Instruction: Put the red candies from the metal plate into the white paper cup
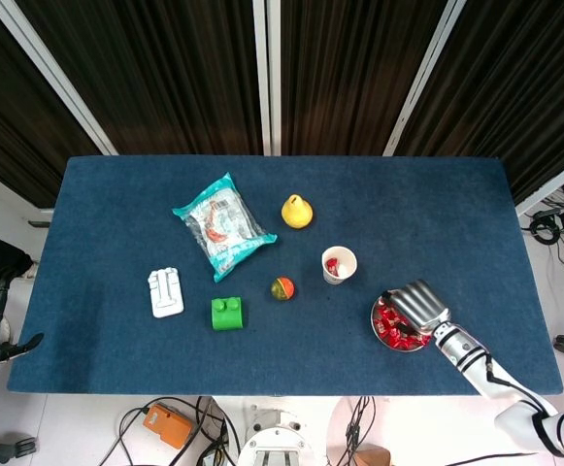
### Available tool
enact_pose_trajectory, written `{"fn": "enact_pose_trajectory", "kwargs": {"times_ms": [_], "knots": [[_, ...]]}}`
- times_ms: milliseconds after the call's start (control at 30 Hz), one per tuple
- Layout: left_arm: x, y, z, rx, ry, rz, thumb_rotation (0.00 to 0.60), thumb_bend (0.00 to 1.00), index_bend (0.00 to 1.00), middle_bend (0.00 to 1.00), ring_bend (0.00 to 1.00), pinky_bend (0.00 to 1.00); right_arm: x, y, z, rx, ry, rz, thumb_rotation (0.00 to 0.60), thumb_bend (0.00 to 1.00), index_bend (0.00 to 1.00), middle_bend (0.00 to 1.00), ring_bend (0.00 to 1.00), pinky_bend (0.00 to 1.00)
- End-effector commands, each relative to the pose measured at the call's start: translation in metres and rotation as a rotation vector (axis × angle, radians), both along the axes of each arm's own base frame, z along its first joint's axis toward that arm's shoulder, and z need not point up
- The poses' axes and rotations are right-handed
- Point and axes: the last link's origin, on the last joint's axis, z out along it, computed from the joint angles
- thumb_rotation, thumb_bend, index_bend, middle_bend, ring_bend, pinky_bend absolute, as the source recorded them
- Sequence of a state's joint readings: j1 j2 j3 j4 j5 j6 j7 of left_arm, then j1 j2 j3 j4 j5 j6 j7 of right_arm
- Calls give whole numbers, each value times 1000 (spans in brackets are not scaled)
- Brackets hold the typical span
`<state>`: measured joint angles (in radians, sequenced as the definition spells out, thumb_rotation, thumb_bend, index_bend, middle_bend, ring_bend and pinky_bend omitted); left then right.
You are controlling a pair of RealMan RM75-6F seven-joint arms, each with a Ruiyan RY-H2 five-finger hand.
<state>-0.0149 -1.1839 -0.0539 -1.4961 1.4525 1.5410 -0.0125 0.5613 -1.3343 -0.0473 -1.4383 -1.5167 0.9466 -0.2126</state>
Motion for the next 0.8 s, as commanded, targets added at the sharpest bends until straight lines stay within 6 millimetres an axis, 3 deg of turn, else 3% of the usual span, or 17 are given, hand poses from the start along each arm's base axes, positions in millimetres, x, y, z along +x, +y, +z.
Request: {"fn": "enact_pose_trajectory", "kwargs": {"times_ms": [33, 233, 500, 800], "knots": [[-1, 0, 0, 0, -1, 3, 600, 0, 0, 43, 0, 0, 1, -1, 0, 0, 0, 2, 600, 379, 517, 830, 981, 1000], [-3, -1, 0, 0, -3, 9, 600, 0, 0, 42, 0, 0, 3, -2, -6, 14, 7, 1, 600, 431, 535, 830, 981, 1000], [-5, -1, 1, 4, -6, 9, 600, 0, 0, 42, 0, 0, 1, -2, -8, 6, 0, -7, 600, 642, 638, 838, 992, 1000], [-5, -1, 0, 4, -9, 6, 600, 0, 0, 37, 0, 0, 17, -2, 25, -80, -82, 28, 600, 657, 673, 842, 994, 1000]]}}
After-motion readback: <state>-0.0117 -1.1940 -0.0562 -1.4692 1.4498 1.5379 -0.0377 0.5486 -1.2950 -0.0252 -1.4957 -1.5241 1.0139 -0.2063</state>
